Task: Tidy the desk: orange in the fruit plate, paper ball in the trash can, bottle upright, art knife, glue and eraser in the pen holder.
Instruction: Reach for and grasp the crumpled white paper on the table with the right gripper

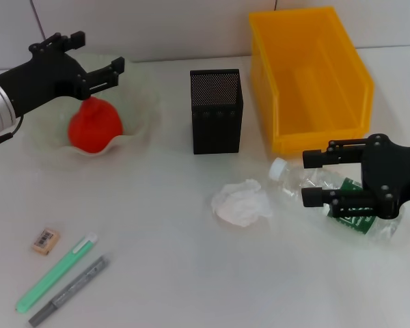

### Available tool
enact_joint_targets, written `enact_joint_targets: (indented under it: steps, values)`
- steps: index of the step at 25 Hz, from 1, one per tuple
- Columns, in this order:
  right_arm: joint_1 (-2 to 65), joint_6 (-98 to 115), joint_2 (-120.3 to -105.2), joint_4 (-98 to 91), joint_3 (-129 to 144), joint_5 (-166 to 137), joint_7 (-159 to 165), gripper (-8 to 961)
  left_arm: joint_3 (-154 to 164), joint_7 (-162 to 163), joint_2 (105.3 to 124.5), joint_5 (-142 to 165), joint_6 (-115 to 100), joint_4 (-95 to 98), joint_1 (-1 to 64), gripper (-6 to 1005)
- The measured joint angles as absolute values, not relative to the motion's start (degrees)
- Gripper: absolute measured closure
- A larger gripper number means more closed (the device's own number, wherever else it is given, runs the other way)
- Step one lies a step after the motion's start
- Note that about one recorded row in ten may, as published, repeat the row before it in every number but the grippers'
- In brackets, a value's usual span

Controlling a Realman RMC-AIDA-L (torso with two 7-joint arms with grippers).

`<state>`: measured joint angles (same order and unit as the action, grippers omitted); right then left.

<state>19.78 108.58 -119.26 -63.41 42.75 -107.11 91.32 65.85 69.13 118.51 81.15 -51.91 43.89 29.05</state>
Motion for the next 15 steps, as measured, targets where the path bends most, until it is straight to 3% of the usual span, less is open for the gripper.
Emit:
enact_joint_targets:
  steps: [15]
  values:
    - [19.16, 108.27, -119.18, -63.66, 42.13, -107.04, 90.95, 309, 65.69, 76.93, 118.18, 81.32, -74.02, 56.13, 21.23, 137]
